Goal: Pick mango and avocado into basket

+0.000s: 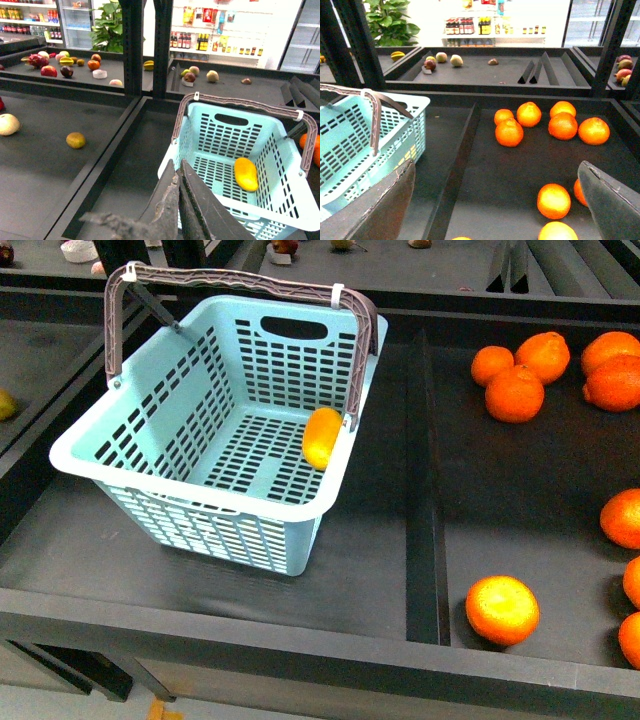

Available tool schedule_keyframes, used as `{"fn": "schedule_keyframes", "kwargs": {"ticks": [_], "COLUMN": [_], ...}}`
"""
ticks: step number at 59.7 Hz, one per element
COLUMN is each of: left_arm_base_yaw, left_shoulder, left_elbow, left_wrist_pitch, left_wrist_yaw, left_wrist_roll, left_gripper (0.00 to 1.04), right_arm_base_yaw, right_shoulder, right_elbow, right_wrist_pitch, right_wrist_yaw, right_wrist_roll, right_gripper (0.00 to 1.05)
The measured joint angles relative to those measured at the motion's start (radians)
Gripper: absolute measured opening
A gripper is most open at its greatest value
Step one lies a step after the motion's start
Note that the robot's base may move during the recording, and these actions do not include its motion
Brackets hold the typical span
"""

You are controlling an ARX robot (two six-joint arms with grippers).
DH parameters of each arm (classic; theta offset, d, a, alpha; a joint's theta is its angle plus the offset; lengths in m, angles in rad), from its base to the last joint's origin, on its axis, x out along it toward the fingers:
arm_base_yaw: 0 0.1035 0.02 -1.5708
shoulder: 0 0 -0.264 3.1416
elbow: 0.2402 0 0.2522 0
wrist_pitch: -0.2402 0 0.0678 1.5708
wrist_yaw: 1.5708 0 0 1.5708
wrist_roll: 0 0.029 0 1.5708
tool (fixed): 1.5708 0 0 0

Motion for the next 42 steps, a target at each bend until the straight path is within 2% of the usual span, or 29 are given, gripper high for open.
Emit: {"fn": "schedule_keyframes", "kwargs": {"ticks": [14, 39, 40, 42], "left_arm_base_yaw": [0.000, 0.000, 0.000, 0.000], "left_shoulder": [-0.015, -0.015, -0.015, -0.015], "left_elbow": [0.000, 0.000, 0.000, 0.000], "left_wrist_pitch": [-0.008, -0.008, -0.008, -0.008], "left_wrist_yaw": [0.000, 0.000, 0.000, 0.000], "left_wrist_roll": [-0.001, 0.000, 0.000, 0.002], "left_gripper": [0.04, 0.95, 0.98, 0.96], "right_arm_base_yaw": [0.000, 0.000, 0.000, 0.000], "right_shoulder": [0.000, 0.000, 0.000, 0.000], "right_elbow": [0.000, 0.000, 0.000, 0.000], "right_wrist_pitch": [0.000, 0.000, 0.000, 0.000], "right_wrist_yaw": [0.000, 0.000, 0.000, 0.000], "right_wrist_roll": [0.000, 0.000, 0.000, 0.000], "right_gripper": [0.96, 0.96, 0.96, 0.96]}}
